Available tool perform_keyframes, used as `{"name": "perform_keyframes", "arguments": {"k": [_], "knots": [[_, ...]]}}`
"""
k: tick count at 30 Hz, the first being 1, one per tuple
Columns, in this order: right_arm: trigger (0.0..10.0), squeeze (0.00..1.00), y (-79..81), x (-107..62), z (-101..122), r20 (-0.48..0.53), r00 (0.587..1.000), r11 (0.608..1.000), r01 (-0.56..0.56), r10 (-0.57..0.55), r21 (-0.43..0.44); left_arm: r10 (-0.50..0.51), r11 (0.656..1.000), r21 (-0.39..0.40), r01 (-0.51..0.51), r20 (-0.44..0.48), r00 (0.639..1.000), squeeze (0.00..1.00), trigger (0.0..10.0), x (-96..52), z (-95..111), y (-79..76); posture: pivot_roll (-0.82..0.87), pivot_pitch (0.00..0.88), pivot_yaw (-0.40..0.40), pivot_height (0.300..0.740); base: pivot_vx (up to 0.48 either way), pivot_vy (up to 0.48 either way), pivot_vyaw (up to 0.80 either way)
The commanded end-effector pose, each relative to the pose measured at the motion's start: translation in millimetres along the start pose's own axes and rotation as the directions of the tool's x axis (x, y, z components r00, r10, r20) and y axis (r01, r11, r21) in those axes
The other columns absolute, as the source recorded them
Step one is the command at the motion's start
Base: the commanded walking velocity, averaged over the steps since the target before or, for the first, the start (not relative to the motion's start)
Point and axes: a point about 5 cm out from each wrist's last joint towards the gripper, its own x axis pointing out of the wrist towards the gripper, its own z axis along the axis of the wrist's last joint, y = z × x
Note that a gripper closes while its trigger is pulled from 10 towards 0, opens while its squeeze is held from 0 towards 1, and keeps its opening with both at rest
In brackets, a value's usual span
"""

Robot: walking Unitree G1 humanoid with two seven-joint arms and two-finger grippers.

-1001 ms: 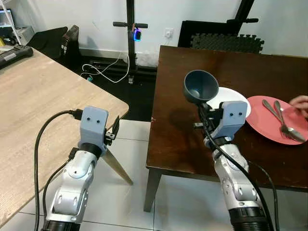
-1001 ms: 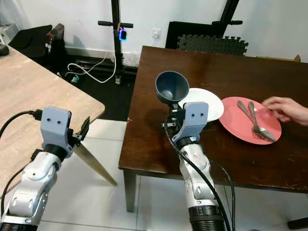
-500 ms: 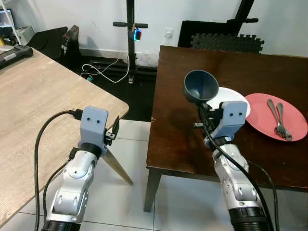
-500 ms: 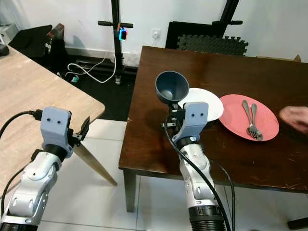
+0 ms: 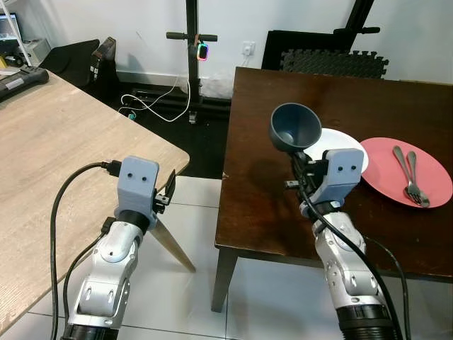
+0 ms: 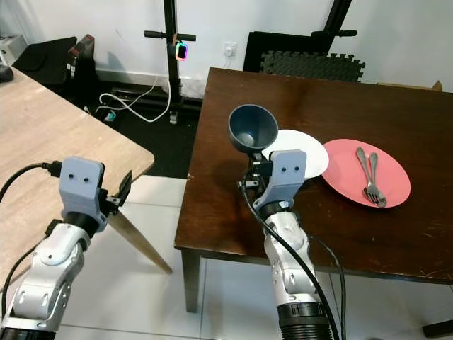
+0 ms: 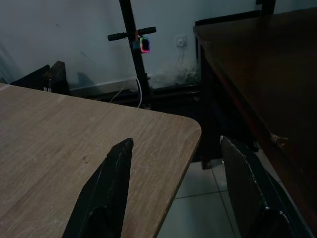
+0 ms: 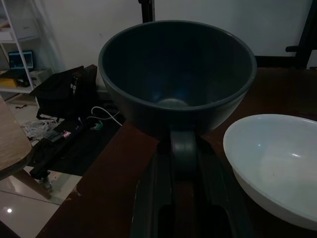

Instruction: Setting the table

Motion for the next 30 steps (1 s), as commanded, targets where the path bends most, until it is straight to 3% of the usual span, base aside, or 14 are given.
{"name": "perform_keyframes", "arguments": {"k": [1, 9, 30], "knots": [[10.0, 0.00, -0.4, 0.1, -0.2, 0.006, 1.000, 1.000, 0.000, 0.000, -0.005, -0.001, 1.000, -0.005, 0.001, -0.020, 1.000, 0.00, 10.0, 0.1, -4.9, -1.1, 0.05, 0.075, 0.055, 0.740, 0.000, 0.000, 0.00], [10.0, 0.00, -0.5, -0.2, -0.7, 0.003, 1.000, 1.000, 0.001, -0.001, -0.004, 0.000, 1.000, -0.008, 0.000, -0.022, 1.000, 0.00, 10.0, 0.3, -5.4, -1.2, 0.05, 0.077, 0.055, 0.740, -0.085, 0.000, 0.00], [10.0, 0.00, -0.9, -0.2, -1.2, 0.002, 1.000, 1.000, 0.006, -0.006, -0.004, -0.006, 1.000, -0.008, 0.006, -0.013, 1.000, 0.00, 10.0, 0.5, -4.6, -1.7, 0.05, 0.077, 0.057, 0.740, -0.477, 0.000, 0.00]]}}
